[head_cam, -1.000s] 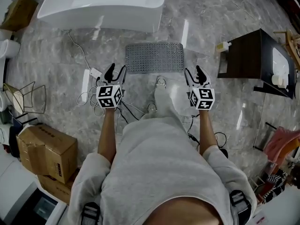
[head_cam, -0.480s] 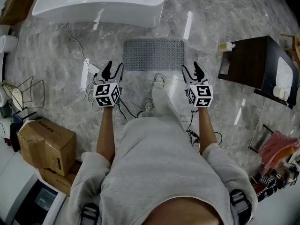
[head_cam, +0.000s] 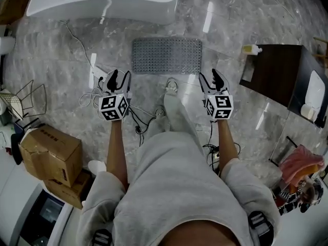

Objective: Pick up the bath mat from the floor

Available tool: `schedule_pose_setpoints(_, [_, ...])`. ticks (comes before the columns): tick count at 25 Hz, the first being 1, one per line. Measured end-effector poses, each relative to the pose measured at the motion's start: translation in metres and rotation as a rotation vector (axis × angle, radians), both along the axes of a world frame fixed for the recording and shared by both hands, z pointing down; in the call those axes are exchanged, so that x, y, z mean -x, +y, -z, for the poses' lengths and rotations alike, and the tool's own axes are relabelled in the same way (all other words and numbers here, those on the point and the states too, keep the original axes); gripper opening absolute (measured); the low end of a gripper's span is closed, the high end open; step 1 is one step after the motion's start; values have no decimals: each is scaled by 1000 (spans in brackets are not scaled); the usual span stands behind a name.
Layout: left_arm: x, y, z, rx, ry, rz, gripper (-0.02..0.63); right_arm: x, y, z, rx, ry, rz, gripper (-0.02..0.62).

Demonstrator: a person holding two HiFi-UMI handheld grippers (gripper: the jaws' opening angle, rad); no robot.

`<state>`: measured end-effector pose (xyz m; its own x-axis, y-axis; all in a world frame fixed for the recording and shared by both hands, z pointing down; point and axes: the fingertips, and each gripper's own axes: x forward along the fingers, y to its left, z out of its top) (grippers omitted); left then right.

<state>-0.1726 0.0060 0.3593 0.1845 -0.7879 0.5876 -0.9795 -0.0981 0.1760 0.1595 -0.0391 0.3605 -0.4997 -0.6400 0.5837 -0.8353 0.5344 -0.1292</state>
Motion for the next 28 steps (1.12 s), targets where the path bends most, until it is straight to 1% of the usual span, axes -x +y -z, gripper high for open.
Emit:
schedule_pose_setpoints(5, [-1, -6, -25, 34, -9, -20, 224, 3, -9, -27, 33, 11, 23, 213])
schedule_pose_setpoints(13, [8, -11, -56, 26, 9, 17, 224, 9, -7, -69, 80, 34, 51, 213])
schedule_pose_setpoints(17, [20, -18, -84, 43, 17, 9, 224, 15, -11, -85, 92, 50, 40, 213])
schedule_pose_setpoints(22, [33, -32, -118, 42, 43, 9, 224, 25, -15, -110, 108, 58, 10, 213])
schedule_pose_setpoints(25, [39, -42, -140, 42, 63, -9, 224, 35, -20, -126, 106, 59, -23, 213])
schedule_pose_setpoints(28, [46, -41, -162, 54, 64, -32, 224, 49, -19, -143, 104, 55, -31, 213])
